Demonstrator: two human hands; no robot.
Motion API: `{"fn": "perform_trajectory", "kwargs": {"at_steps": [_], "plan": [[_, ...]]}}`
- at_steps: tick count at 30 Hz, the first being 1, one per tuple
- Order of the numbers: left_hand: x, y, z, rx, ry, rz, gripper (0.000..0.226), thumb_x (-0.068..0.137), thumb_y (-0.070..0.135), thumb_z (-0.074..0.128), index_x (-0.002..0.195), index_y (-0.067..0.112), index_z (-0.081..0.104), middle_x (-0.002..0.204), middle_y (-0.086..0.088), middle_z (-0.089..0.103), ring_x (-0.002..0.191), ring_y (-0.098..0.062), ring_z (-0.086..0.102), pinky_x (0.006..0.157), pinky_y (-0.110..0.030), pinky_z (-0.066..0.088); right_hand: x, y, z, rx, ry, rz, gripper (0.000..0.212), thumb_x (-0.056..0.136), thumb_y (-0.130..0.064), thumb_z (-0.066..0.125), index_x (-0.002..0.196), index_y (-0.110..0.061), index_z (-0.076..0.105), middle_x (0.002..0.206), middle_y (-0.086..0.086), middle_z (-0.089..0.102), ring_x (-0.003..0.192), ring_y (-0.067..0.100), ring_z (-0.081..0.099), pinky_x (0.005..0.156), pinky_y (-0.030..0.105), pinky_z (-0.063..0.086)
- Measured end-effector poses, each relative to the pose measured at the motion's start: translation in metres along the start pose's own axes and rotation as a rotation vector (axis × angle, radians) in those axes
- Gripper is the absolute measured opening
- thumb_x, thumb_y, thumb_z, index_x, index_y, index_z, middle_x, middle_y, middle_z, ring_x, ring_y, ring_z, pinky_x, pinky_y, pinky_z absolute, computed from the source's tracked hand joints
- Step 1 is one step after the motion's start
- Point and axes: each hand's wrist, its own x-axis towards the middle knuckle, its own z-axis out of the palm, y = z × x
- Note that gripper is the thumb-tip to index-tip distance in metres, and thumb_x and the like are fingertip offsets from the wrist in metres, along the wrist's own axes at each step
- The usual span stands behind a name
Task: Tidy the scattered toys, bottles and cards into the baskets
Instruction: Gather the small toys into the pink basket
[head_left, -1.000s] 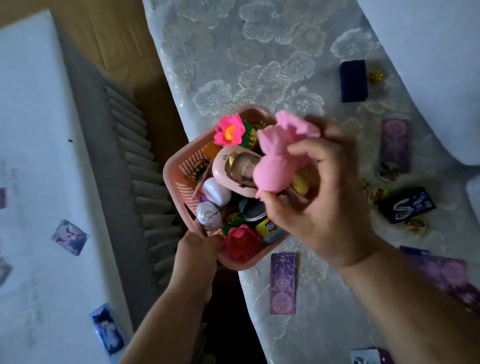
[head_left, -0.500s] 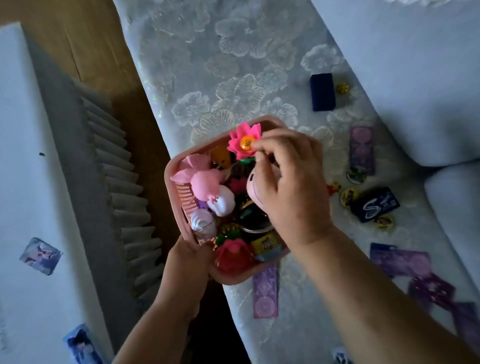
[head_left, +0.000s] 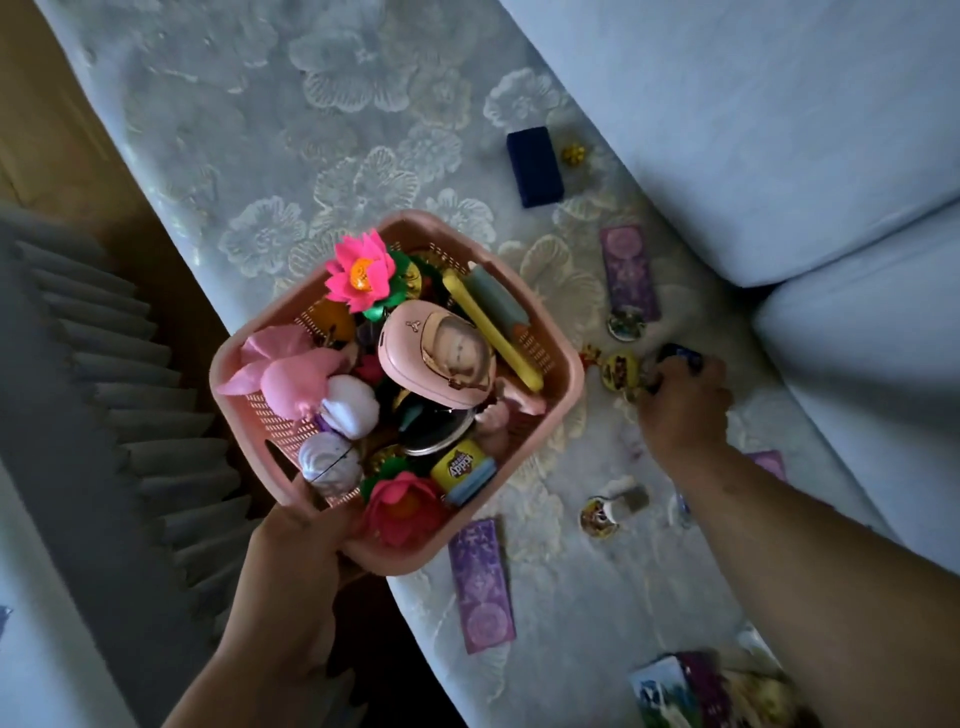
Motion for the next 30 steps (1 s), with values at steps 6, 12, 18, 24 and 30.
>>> {"fn": "perform_trajectory", "kwargs": {"at_steps": [6,12,18,24,30], "plan": [[-0.002,0.008,0.001,0.036,-0.001,0.016,0.027,0.087,-0.003,0.058,0.105,0.013,0.072,0.095,-0.013,0.076,0.085,-0.03,0.074,0.068,-0.037,0.059,-0.027,-0.032,-0.038,0.475,0.239,-0.061,0.038,0.085,-0.014,0.061,0.119,-0.003,0.048,0.128,0.021,0.043,0.111,0.039,0.05,0.085,0.037,0.044],[-0.014,0.006,-0.001,0.087,0.052,-0.018,0.022,0.088,-0.003,0.059,0.099,0.012,0.071,0.09,-0.015,0.075,0.086,-0.038,0.072,0.083,-0.058,0.056,-0.111,-0.098,-0.105,0.711,0.237,-0.769,0.042,0.082,-0.013,0.067,0.116,0.004,0.049,0.128,0.021,0.044,0.12,0.028,0.049,0.098,0.027,0.045],[-0.045,0.004,-0.008,0.069,0.057,-0.019,0.022,0.092,0.0,0.058,0.105,0.014,0.069,0.09,-0.011,0.076,0.081,-0.031,0.074,0.075,-0.046,0.06,-0.176,-0.125,-0.092,0.438,0.051,-0.967,0.036,0.087,-0.04,0.064,0.107,-0.011,0.066,0.13,0.01,0.054,0.126,0.031,0.045,0.105,0.041,0.04],[-0.061,0.001,-0.032,0.038,0.084,-0.056,0.018,0.092,0.001,0.054,0.104,0.007,0.066,0.087,-0.017,0.075,0.076,-0.032,0.073,0.076,-0.047,0.06,-0.175,-0.08,-0.107,0.593,0.09,-0.531,0.014,0.096,-0.023,0.055,0.103,-0.012,0.061,0.11,0.002,0.053,0.093,0.011,0.053,0.073,0.013,0.048],[-0.023,0.032,-0.035,-0.078,0.137,-0.052,0.022,0.089,-0.004,0.049,0.102,0.005,0.063,0.091,-0.025,0.068,0.075,-0.032,0.066,0.072,-0.043,0.058,-0.122,-0.056,-0.082,0.378,-0.118,-0.23,0.023,0.096,-0.025,0.056,0.116,-0.016,0.062,0.115,0.005,0.063,0.101,0.019,0.06,0.081,0.026,0.044]]}}
